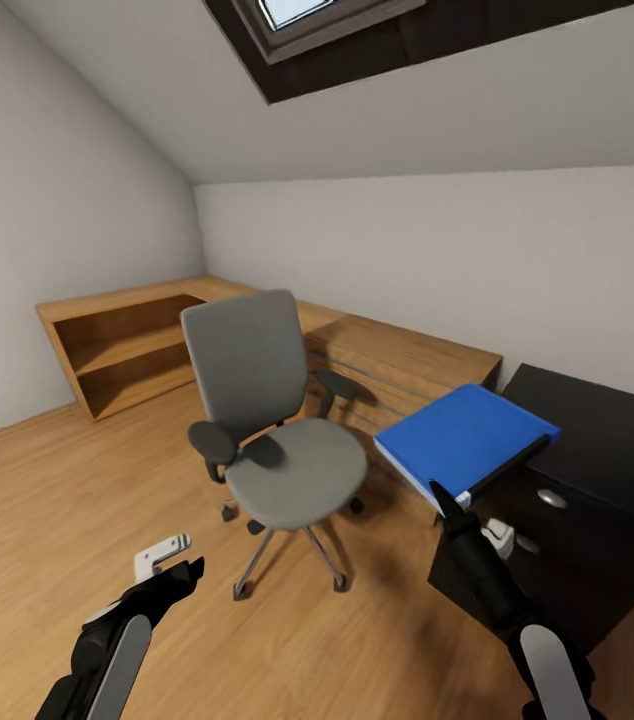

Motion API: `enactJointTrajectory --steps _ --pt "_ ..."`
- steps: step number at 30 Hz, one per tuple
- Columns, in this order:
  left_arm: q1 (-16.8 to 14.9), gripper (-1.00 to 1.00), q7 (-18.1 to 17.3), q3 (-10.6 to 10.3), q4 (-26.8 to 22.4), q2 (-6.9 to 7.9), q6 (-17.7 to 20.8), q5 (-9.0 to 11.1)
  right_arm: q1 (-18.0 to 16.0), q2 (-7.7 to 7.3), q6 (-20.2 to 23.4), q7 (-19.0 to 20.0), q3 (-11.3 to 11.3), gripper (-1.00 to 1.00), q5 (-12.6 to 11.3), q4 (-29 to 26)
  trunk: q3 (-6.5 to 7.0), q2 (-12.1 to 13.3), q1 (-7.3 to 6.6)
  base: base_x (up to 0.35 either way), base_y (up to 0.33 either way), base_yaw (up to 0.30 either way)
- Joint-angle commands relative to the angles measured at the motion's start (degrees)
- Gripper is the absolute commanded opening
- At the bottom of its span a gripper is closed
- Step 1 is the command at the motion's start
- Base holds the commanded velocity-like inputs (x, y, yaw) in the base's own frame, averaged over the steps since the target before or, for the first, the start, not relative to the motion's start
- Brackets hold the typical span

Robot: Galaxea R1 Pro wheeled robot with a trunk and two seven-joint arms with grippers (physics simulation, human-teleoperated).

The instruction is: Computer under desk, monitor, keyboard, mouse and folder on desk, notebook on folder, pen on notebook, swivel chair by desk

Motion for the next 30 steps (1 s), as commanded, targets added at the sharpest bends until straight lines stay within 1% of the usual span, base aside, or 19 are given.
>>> enactJointTrajectory --steps 1,4,7,9,11,13,14,15,16,17,18,19,21,22,23,25,28,30 --pt "0.0 1.00 0.4 0.1 -0.1 -0.03 0.3 0.6 -0.1 0.07 0.5 0.1 -0.3 -1.00 -0.4 0.0 0.13 0.4 -0.24 -0.069 0.000 -0.293" --pt "0.0 1.00 0.4 0.1 0.3 -0.01 0.6 0.7 -0.1 0.07 0.5 0.1 -0.5 -1.00 -0.4 -0.1 0.67 1.6 -0.90 -0.037 0.000 -0.293" --pt "0.0 1.00 0.5 0.1 2.1 0.11 0.7 0.6 -0.1 0.07 0.6 0.1 -0.8 -1.00 -0.5 -0.1 1.21 2.8 -1.56 -0.010 0.000 -0.293" --pt "1.8 1.00 0.9 0.1 3.1 0.19 0.5 0.2 -0.1 0.07 0.6 0.1 -1.0 -1.00 -0.5 -0.1 1.57 3.6 -2.00 -0.004 0.000 -0.293" --pt "4.6 1.00 1.2 0.0 3.5 0.15 0.2 -0.6 -0.1 0.07 0.6 0.1 -1.1 -1.00 -0.5 -0.1 1.93 4.4 -2.44 -0.002 0.000 -0.294" --pt "5.8 1.00 1.3 0.0 3.7 0.12 0.1 -1.2 -0.1 0.07 0.6 0.1 -1.2 -1.00 -0.5 -0.1 2.29 5.2 -2.88 -0.001 0.000 -0.294" --pt "7.6 1.00 1.3 0.0 4.4 0.06 -0.5 -2.4 -0.1 0.07 0.6 0.1 -1.2 -1.00 -0.5 -0.1 2.46 5.6 -3.10 0.000 0.000 -0.294" --pt "8.6 1.00 1.3 -0.1 5.5 0.06 -1.6 -3.4 -0.1 0.07 0.6 0.1 -1.2 -1.00 -0.5 -0.1 2.64 6.0 -3.32 0.000 0.000 -0.294" --pt "9.0 1.00 1.3 -0.1 6.3 0.06 -2.5 -3.9 -0.1 0.07 0.6 0.1 -1.2 -1.00 -0.5 -0.1 2.82 6.4 -3.54 0.000 0.000 -0.294" --pt "9.6 1.00 1.2 -0.1 8.2 0.05 -5.0 -5.0 -0.1 0.07 0.6 0.1 -1.2 -1.00 -0.5 -0.1 3.00 6.8 -3.76 0.000 0.000 -0.294" --pt "10.1 1.00 1.1 -0.1 12.4 0.06 -10.4 -6.0 -0.1 0.07 0.6 0.1 -1.2 -1.00 -0.5 -0.1 3.18 7.2 -3.98 0.000 0.000 -0.294" --pt "10.3 1.00 1.1 -0.2 14.0 0.06 -12.5 -6.3 -0.1 0.07 0.6 0.1 -1.2 -1.00 -0.5 -0.1 3.36 7.6 -4.20 0.000 0.000 -0.294" --pt "10.5 1.00 1.0 -0.4 19.8 0.06 -21.0 -6.9 -0.1 0.07 0.6 0.1 -1.2 -1.00 -0.5 -0.1 3.72 8.4 -4.64 0.000 0.000 -0.294" --pt "10.6 1.00 1.0 -0.4 21.7 0.06 -24.7 -7.1 -0.1 0.07 0.6 0.1 -1.2 -1.00 -0.5 -0.1 3.90 8.8 -4.86 0.000 0.000 -0.294" --pt "10.6 1.00 1.0 -0.5 22.4 0.06 -26.4 -7.1 -0.1 0.07 0.6 0.1 -1.2 -1.00 -0.5 -0.1 4.08 9.2 -5.08 0.000 0.000 -0.294" --pt "10.7 1.00 1.0 -0.8 24.2 0.06 -31.3 -7.3 -0.1 0.07 0.6 0.1 -1.2 -1.00 -0.5 -0.1 4.44 10.0 -5.51 0.000 0.000 -0.294" --pt "10.7 1.00 1.1 -0.9 25.1 0.00 -34.0 -7.5 -0.1 0.07 0.6 0.1 -1.2 -1.00 -0.5 -0.1 4.98 11.2 -6.17 0.000 0.000 -0.294" --pt "10.7 1.00 1.2 -0.9 25.4 -0.01 -34.8 -7.5 -0.1 0.07 0.6 0.1 -1.2 -1.00 -0.5 -0.1 5.34 12.0 -6.61 0.000 0.000 -0.293"
